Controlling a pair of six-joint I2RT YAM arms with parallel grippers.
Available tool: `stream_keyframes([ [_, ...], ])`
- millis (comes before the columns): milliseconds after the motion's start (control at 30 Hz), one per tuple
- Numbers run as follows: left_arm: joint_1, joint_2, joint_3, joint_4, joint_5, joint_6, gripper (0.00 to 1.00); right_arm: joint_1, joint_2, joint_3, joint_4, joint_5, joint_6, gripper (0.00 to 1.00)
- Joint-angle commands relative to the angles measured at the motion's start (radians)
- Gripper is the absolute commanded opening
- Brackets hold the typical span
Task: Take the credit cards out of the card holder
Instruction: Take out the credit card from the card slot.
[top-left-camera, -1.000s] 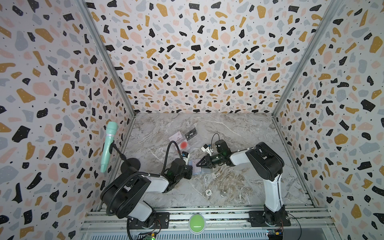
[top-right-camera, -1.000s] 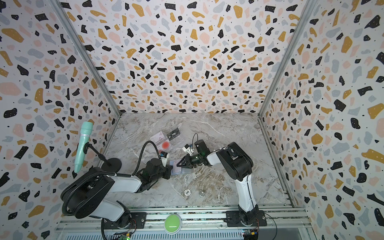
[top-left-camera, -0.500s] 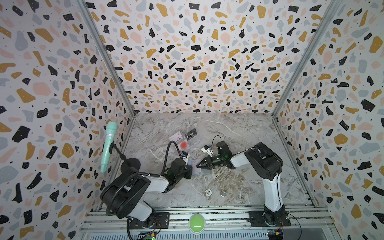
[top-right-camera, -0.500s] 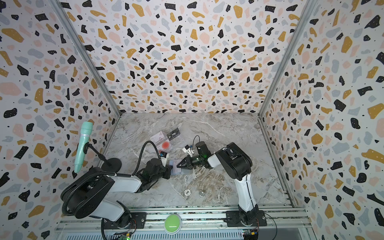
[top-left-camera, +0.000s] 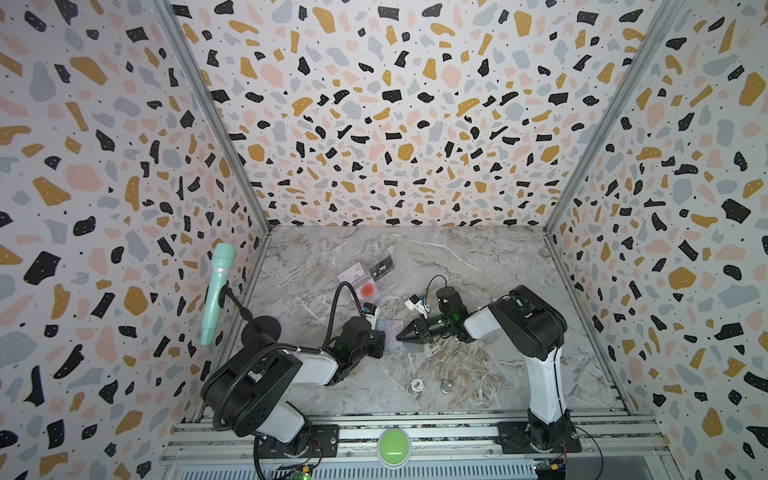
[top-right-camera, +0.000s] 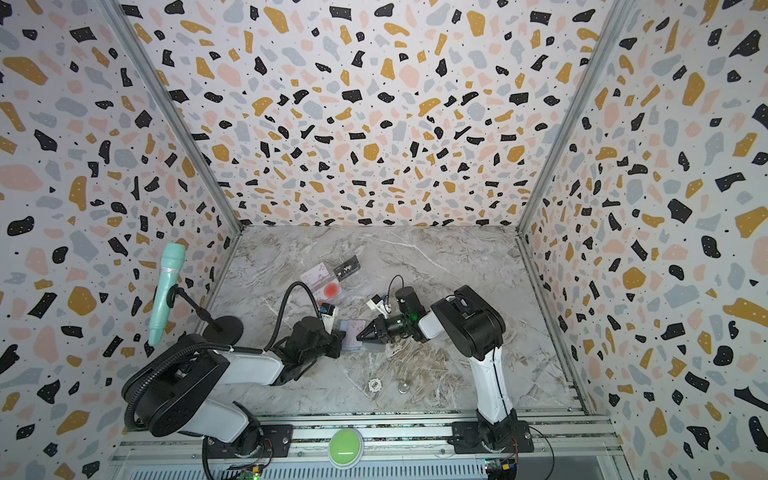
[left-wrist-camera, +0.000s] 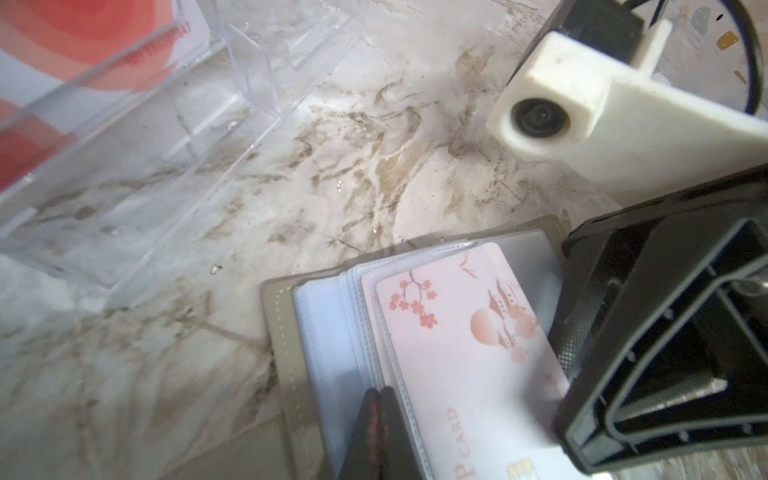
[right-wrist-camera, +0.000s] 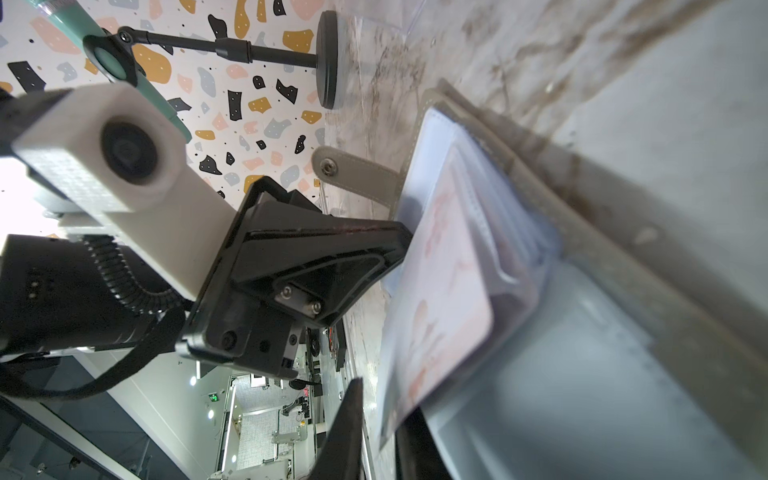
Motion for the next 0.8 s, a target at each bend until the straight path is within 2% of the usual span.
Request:
stream_keyframes([
  [0,-0.012,0.031,-0.016,-0.156,0.053,-0.002,0.00,0.001,-0.057,-0.001,0.053,-0.044,0.012,0.17],
  [367,-0.012,-0.079,0.051,-0.283,0.009,0.005,0.00,0.001,-0.032,-0.003,0.086,0.001,0.042,0.14],
  [767,-0.013,-0.139,0.049,-0.257,0.008,-0.013,0.00,0.002,-0.016,-0.005,0.083,0.018,0.037,0.14],
])
